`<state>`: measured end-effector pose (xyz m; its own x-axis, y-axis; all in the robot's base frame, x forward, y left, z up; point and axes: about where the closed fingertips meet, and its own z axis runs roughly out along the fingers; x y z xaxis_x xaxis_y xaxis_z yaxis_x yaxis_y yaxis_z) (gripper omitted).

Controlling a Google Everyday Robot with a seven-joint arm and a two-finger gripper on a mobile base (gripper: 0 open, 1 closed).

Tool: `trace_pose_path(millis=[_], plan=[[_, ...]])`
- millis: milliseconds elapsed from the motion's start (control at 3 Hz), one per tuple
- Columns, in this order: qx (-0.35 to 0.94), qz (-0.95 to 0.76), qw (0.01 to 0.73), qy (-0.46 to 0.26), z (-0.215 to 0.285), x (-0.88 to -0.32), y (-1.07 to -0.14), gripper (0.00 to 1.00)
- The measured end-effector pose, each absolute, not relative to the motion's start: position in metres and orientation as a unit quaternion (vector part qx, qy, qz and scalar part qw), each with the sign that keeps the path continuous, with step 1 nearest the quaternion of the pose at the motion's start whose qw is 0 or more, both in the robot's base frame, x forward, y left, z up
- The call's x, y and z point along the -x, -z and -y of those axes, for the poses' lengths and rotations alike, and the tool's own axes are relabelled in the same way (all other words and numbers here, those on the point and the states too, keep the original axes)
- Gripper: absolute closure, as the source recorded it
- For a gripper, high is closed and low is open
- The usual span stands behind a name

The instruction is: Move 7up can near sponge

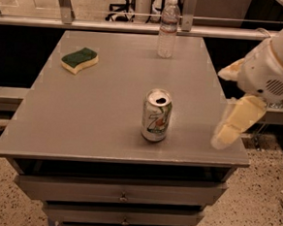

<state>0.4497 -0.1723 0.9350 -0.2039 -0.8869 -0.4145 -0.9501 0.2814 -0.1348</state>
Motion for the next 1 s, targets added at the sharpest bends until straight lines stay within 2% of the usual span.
trace_pose_path(millis=[667, 1000], plan=[[0.581, -0.719, 0.307, -0.227, 0.094, -0.472, -0.901, 0.00], [0.569, -0.692, 0.344, -0.281, 0.066, -0.476, -0.892, 0.00]])
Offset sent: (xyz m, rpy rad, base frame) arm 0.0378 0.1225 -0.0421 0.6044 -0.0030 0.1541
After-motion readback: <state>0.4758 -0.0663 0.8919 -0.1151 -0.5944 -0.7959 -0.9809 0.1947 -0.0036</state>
